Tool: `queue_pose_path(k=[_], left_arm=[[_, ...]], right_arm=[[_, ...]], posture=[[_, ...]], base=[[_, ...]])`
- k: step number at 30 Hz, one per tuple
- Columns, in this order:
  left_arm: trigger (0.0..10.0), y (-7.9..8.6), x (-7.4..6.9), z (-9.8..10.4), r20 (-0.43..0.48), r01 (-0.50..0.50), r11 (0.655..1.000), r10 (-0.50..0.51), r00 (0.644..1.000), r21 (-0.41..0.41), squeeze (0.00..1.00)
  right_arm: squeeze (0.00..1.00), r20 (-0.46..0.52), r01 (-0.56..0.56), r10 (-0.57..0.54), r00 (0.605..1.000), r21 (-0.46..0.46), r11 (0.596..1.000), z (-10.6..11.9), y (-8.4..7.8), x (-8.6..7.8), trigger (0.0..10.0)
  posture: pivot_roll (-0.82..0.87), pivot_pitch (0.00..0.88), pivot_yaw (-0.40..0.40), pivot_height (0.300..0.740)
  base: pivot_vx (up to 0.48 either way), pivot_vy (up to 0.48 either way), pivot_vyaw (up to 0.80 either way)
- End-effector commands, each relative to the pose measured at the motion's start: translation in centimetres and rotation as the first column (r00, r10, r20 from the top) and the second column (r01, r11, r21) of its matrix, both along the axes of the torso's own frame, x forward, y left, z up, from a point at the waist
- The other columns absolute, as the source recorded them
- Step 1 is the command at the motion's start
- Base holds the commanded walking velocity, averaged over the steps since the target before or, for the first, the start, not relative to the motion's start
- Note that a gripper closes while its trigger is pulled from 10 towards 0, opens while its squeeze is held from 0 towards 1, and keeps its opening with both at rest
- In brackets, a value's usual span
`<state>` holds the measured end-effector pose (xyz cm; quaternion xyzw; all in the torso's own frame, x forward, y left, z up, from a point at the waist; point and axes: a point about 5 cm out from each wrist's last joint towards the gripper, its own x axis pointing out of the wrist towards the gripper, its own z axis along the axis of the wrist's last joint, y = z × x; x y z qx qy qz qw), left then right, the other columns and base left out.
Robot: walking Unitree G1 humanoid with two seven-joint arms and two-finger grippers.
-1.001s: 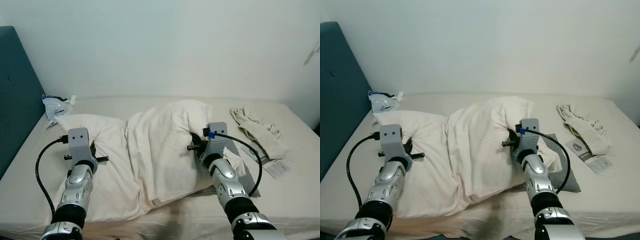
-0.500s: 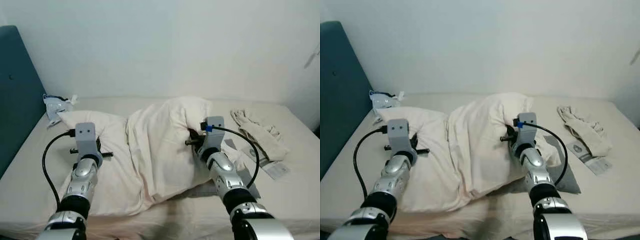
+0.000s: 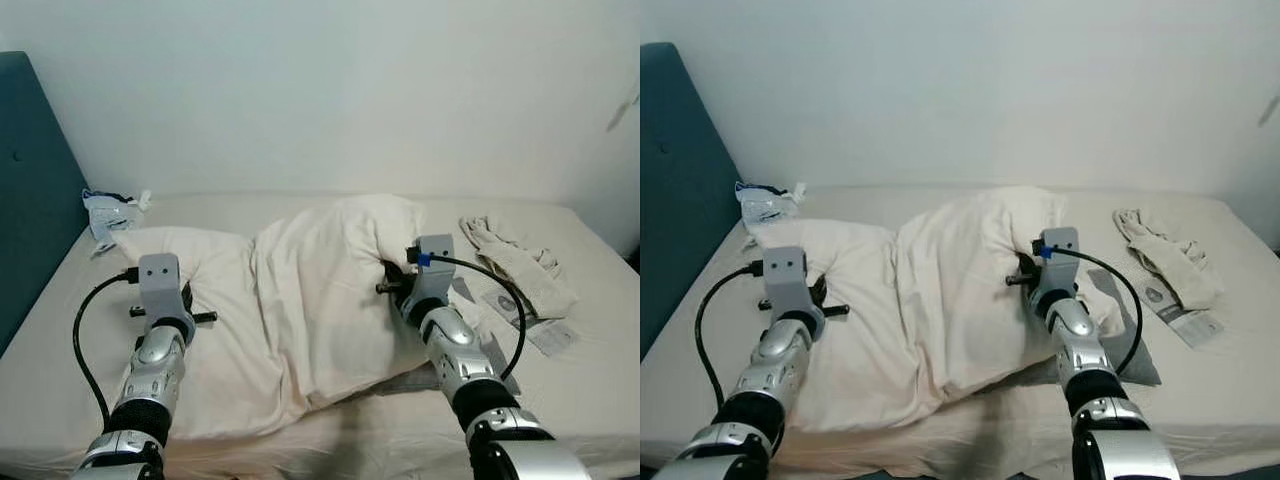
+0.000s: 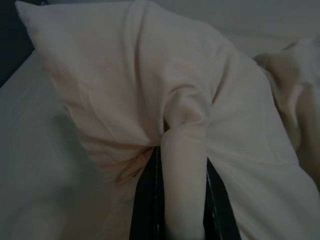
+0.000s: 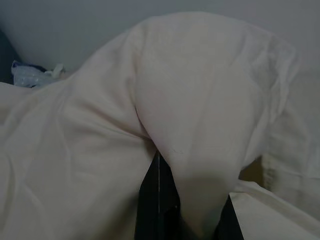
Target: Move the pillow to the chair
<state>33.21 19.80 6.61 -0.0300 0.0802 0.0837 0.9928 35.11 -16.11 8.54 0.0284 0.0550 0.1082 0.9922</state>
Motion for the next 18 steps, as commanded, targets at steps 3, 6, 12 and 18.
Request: queue_pose_path(k=[3,6,12,18], left_arm=[[10.0,-1.2,-0.6,0.0,0.038,0.058,0.996,-0.061,0.997,0.071,0.00],[10.0,-1.2,-0.8,0.0,0.042,0.062,0.997,-0.063,0.997,0.037,0.00],[10.0,-1.6,-0.2,0.8,0.065,0.096,0.990,-0.104,0.992,0.106,0.00],[10.0,-2.1,-0.3,0.8,0.065,0.125,0.987,-0.132,0.989,0.097,0.00]], right_arm=[[0.00,0.034,-0.055,0.055,0.998,-0.004,0.998,-0.4,1.2,-0.8,10.0],[0.00,0.019,-0.059,0.059,0.998,-0.007,0.998,-1.0,1.0,-1.2,10.0],[0.00,0.027,-0.021,0.020,0.999,0.056,0.998,-0.6,0.2,-1.0,10.0],[0.00,0.022,0.026,-0.028,0.999,0.083,0.996,-0.4,0.2,-0.5,10.0]], posture=[[-0.02,0.052,-0.012,0.740],[-0.02,0.054,-0.031,0.740],[0.02,0.024,-0.054,0.740],[0.03,0.002,-0.048,0.740]], base=[[0.000,0.000,0.00],[0.000,0.000,0.00],[0.000,0.000,0.00],[0.000,0.000,0.00]])
